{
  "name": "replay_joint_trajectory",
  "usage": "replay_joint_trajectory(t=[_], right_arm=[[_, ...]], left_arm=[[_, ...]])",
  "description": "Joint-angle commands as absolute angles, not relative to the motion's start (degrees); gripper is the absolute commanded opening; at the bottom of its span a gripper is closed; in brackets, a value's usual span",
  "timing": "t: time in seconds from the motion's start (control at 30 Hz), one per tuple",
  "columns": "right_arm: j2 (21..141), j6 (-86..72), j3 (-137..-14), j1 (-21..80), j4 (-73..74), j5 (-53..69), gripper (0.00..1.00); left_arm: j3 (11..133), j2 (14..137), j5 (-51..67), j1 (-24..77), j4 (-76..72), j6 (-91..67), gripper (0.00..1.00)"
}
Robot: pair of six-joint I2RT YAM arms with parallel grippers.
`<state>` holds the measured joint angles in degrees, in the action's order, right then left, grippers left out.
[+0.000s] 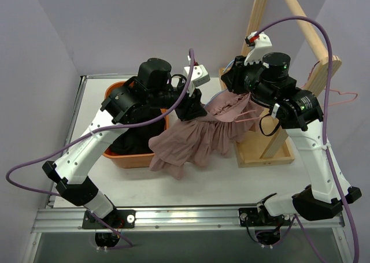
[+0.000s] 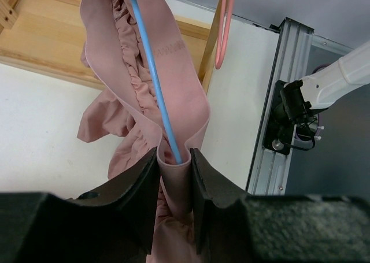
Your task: Remove the skirt from the hanger
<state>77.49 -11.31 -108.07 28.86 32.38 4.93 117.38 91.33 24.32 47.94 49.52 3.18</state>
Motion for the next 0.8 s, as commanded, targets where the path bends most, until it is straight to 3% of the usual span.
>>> replay_joint_trajectory(t=[0.0,0.27,0.5,0.77], right_arm=[[75.50,-11.51,-109.42,28.83,28.65,4.66,0.00],[75.41,-11.51,-109.42,28.83,28.65,4.75,0.00],[75.41,-11.34,-109.07,28.83,28.56,4.66,0.00],[75.32,-11.16,-108.81,28.83,28.65,4.57,0.00]], left_arm=[[116.90,88.68,26.01,47.99,47.82,2.64,0.35],[115.31,88.07,27.68,46.93,47.64,2.72,0.45],[113.38,86.75,29.87,45.71,45.36,1.50,0.40],[110.57,84.73,34.63,42.98,39.64,-3.86,0.43]])
